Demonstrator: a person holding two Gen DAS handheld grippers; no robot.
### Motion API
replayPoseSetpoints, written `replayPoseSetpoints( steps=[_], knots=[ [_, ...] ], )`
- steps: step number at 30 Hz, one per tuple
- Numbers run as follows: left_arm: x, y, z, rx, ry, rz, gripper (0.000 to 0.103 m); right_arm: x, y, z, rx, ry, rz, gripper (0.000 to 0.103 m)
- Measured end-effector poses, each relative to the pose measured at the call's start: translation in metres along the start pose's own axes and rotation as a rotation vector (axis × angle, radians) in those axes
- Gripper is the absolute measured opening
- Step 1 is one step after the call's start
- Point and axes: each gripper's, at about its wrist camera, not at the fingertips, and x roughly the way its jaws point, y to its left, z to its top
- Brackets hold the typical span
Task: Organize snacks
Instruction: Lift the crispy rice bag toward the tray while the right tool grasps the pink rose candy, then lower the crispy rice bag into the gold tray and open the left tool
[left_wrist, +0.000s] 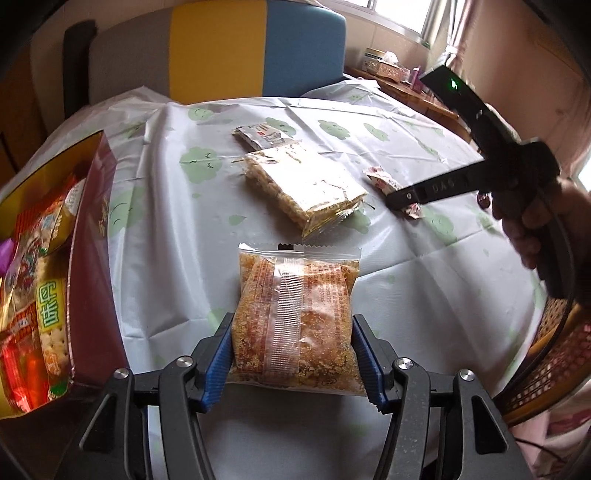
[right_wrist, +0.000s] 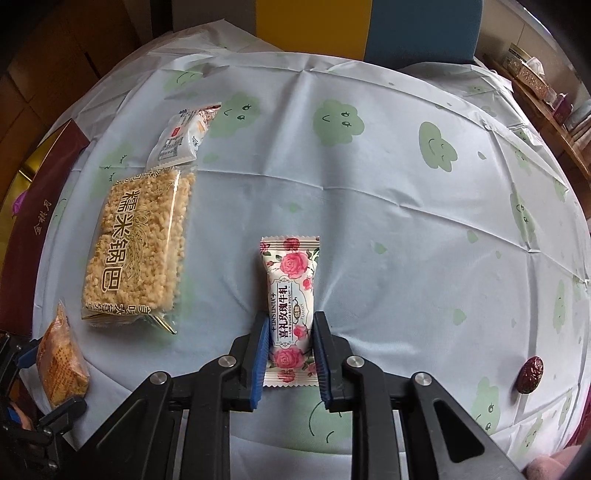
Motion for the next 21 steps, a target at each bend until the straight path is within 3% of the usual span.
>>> replayPoseSetpoints(
  steps=[13, 21],
  knots=[
    [-0.044, 0.004, 0.0, -0.047, -0.062, 0.018, 0.061, 0.001, 0.016, -0.008, -0.079, -0.018, -0.071, 0.023],
    [-0.09, 0.048, 0.008, -0.169, -0.155, 0.076, 0.061, 0.006, 0.039, -0.013, -0.112, -0.028, -0.105, 0.023]
  ],
)
